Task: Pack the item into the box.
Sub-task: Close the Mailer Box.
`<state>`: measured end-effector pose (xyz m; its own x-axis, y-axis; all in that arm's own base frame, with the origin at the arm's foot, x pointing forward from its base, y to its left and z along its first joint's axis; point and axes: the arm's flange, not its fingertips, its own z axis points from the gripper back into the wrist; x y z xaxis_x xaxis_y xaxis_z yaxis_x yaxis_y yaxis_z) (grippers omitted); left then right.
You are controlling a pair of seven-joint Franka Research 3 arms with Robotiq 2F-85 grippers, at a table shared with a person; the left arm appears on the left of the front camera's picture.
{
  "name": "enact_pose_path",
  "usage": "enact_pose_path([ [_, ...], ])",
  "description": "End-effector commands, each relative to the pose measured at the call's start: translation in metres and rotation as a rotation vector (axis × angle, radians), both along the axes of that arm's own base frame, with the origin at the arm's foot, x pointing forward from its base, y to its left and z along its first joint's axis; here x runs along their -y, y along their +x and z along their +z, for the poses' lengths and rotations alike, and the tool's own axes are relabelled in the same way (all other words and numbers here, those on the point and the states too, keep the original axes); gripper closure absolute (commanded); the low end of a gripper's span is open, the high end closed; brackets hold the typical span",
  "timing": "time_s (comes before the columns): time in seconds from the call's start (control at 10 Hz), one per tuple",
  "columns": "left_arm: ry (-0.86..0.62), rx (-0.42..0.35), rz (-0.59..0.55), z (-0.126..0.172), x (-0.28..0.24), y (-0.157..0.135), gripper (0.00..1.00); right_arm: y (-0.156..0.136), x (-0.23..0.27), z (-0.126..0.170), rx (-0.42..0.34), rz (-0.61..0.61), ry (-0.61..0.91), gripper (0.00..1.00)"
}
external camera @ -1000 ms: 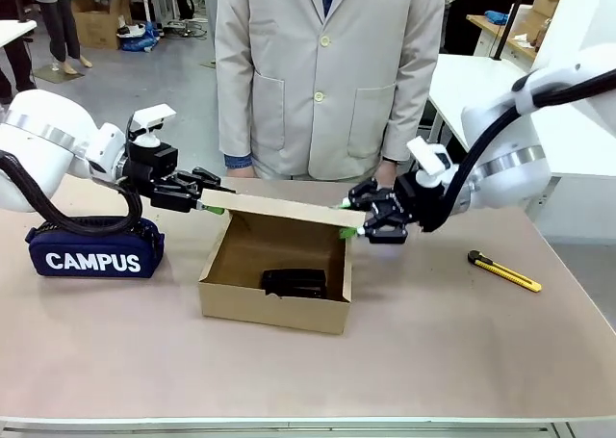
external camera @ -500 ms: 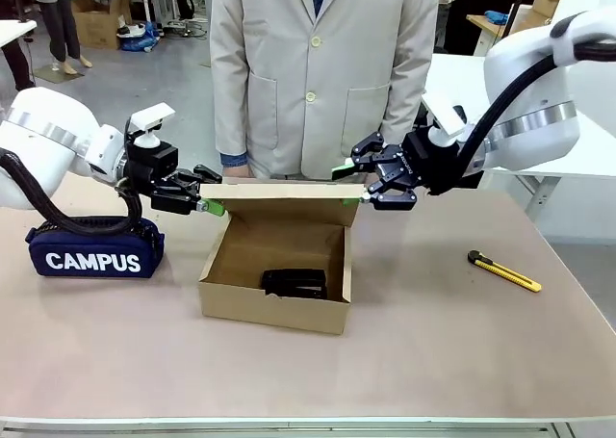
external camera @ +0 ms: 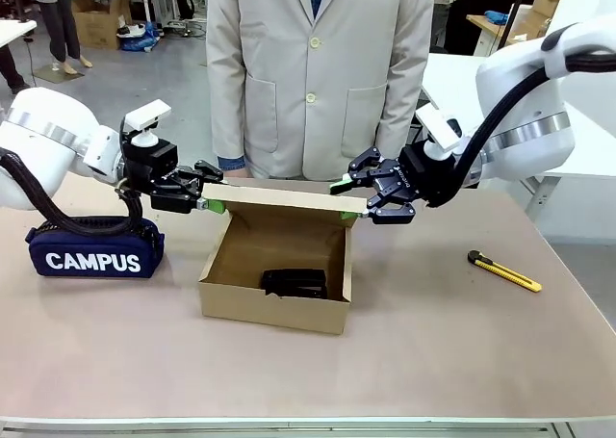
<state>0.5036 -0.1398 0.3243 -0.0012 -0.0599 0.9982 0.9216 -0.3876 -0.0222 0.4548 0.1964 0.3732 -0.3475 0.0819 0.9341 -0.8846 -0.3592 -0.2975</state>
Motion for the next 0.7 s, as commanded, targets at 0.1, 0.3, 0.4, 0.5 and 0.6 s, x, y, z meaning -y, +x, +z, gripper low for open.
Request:
enact_pose_path([
  [0.1,0.009,0.007,-0.043,-0.001,0.004,0.0,0.0,-0.021,0.011,-0.07,0.052,-0.006,-0.009,0.01],
  [0.3,0.011,0.017,-0.043,0.002,0.001,0.0,0.0,-0.021,0.015,-0.069,0.035,-0.009,-0.027,0.0],
  [0.4,0.01,0.017,-0.045,0.004,-0.002,-0.001,0.0,-0.021,0.02,-0.069,0.003,0.033,-0.032,0.0],
  [0.5,0.018,0.027,-0.037,0.006,-0.005,-0.002,0.0,-0.021,0.028,-0.068,-0.017,0.033,-0.022,0.0],
  [0.6,0.033,0.031,-0.039,0.01,-0.014,-0.004,0.0,-0.021,0.037,-0.066,-0.024,0.025,-0.011,0.0],
])
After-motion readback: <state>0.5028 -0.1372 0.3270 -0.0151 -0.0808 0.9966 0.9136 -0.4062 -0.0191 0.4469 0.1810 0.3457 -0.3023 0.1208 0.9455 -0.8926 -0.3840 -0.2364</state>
